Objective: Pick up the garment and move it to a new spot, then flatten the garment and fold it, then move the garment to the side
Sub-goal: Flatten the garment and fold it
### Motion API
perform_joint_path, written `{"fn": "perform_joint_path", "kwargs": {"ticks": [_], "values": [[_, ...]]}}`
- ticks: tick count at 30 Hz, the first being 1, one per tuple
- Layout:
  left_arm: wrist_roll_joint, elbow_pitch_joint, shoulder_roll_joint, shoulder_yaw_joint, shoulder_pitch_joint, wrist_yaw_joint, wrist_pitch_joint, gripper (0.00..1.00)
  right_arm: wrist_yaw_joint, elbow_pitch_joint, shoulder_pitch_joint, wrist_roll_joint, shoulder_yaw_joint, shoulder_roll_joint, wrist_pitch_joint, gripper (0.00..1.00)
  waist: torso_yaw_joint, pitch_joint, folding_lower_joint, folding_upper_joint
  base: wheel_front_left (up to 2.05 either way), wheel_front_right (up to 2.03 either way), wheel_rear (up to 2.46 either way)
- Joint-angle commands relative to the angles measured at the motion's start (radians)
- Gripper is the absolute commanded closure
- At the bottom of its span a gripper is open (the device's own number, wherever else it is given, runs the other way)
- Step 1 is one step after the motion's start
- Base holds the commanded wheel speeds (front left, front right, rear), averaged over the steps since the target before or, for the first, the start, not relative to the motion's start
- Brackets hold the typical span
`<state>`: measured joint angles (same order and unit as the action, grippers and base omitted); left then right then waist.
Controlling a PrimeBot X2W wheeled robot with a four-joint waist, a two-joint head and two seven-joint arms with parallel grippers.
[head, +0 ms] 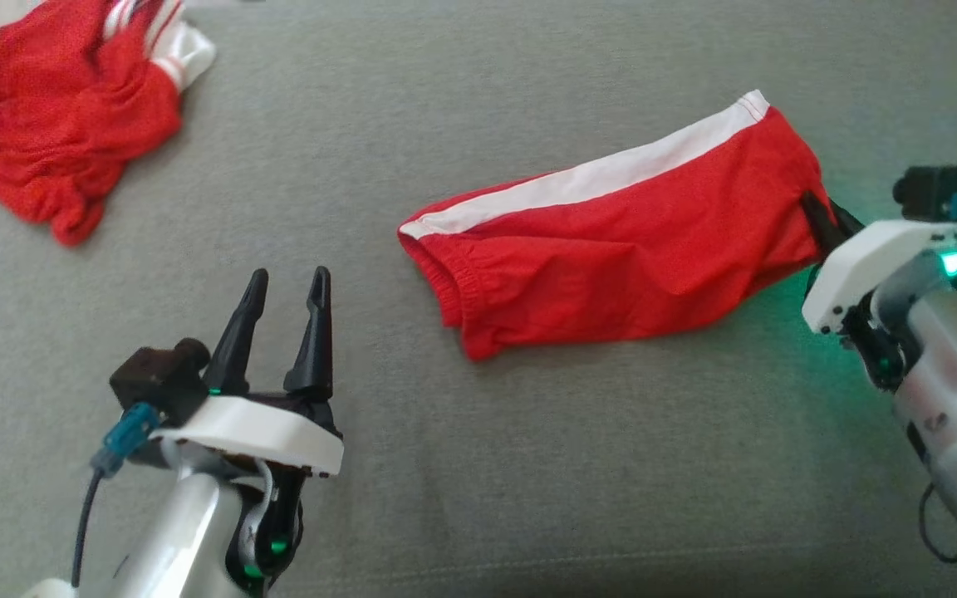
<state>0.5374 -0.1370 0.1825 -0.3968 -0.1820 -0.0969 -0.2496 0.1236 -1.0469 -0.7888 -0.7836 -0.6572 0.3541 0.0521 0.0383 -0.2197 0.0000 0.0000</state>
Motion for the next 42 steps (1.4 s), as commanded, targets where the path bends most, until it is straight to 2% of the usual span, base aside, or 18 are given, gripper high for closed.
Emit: {"fn": "perform_joint_path", "kwargs": {"ticks": [1,8,17,24,31,37,42], "values": [[-0.015,0.026,0.008,0.048,-0.019,-0.002,-0.012,0.0,0.007,0.017,0.012,-0.005,0.011,-0.001,0.038,1.0,0.04,0.009,0.0,0.0,0.0,0.0,0.0],[-0.044,0.001,0.002,0.066,-0.022,0.007,-0.012,0.0,0.007,-0.007,0.053,-0.004,0.06,-0.031,0.114,1.0,0.093,0.006,0.0,0.0,0.0,0.0,0.0],[-0.065,-0.023,-0.009,0.075,-0.026,0.021,-0.012,0.0,0.007,-0.038,0.058,0.011,0.088,-0.054,0.139,1.0,0.094,0.015,0.0,0.0,0.0,0.0,0.0],[-0.075,-0.038,-0.027,0.092,-0.019,0.031,-0.012,0.0,0.007,-0.015,0.043,0.036,0.09,-0.061,0.159,1.0,0.05,0.043,0.0,0.0,0.0,0.0,0.0],[-0.085,-0.044,-0.047,0.115,0.003,0.042,-0.012,0.0,0.007,0.107,0.043,0.089,0.049,-0.096,0.164,1.0,-0.019,0.078,0.0,0.0,0.0,0.0,0.0],[-0.093,-0.044,-0.062,0.125,0.021,0.053,-0.012,0.0,0.007,0.247,0.096,0.126,-0.007,-0.142,0.096,1.0,-0.075,0.097,0.0,0.0,0.0,0.0,0.0],[-0.1,-0.045,-0.071,0.131,0.028,0.063,-0.012,0.0,0.007,0.317,0.158,0.156,-0.037,-0.152,0.019,1.0,-0.109,0.1,0.0,0.0,0.0,0.0,0.0]]}}
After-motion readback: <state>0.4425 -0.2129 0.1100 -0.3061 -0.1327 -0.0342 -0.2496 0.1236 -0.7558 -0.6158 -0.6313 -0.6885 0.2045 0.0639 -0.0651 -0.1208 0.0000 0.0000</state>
